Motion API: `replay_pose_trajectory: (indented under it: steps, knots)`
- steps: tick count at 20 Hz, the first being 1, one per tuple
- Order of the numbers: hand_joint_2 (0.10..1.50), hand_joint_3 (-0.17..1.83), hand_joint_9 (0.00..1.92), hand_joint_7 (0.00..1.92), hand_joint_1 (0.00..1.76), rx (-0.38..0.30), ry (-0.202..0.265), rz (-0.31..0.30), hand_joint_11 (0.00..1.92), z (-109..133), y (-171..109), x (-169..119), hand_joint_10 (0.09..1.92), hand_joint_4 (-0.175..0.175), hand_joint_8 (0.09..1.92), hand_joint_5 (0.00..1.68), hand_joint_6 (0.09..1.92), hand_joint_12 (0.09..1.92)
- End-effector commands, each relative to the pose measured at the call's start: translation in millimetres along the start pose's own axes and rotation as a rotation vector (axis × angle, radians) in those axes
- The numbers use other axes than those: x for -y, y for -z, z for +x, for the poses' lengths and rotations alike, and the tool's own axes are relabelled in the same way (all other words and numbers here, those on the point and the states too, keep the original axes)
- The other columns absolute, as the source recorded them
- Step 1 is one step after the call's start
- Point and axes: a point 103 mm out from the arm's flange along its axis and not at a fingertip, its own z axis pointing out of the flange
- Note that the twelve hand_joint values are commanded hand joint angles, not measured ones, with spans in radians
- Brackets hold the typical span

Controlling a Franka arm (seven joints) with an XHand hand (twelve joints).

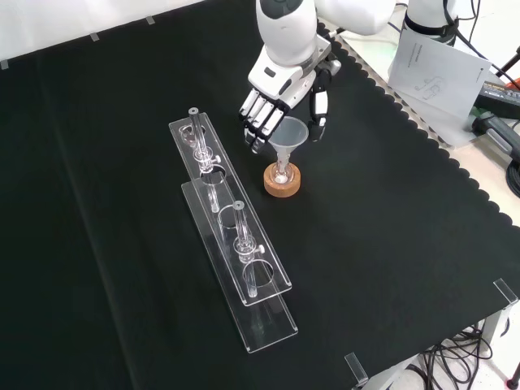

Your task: Remove the funnel from the round-bottom flask.

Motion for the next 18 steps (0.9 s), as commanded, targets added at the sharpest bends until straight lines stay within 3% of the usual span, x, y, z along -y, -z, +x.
replay_pose_trajectory:
  steps: [1, 6, 12, 18]
  knots:
    - [0.72, 0.29, 0.42, 0.17, 0.67, 0.027, 0.003, 0.010, 0.30, 3.0, -7.0, -3.8, 0.68, -0.007, 0.64, 0.27, 0.09, 1.45]
    - [0.72, 0.32, 0.50, 0.22, 0.66, 0.049, 0.003, -0.030, 0.33, 2.8, -7.6, -2.7, 0.64, -0.010, 0.65, 0.29, 0.09, 1.42]
    - [0.77, 0.40, 0.93, 0.55, 0.67, 0.091, -0.035, -0.121, 0.52, 2.5, -0.4, 0.3, 0.51, -0.025, 0.66, 0.46, 0.09, 1.30]
    - [0.82, 0.44, 1.19, 0.70, 0.70, 0.107, -0.051, -0.151, 0.69, -1.9, 14.5, 5.2, 0.47, -0.039, 0.66, 0.54, 0.09, 1.20]
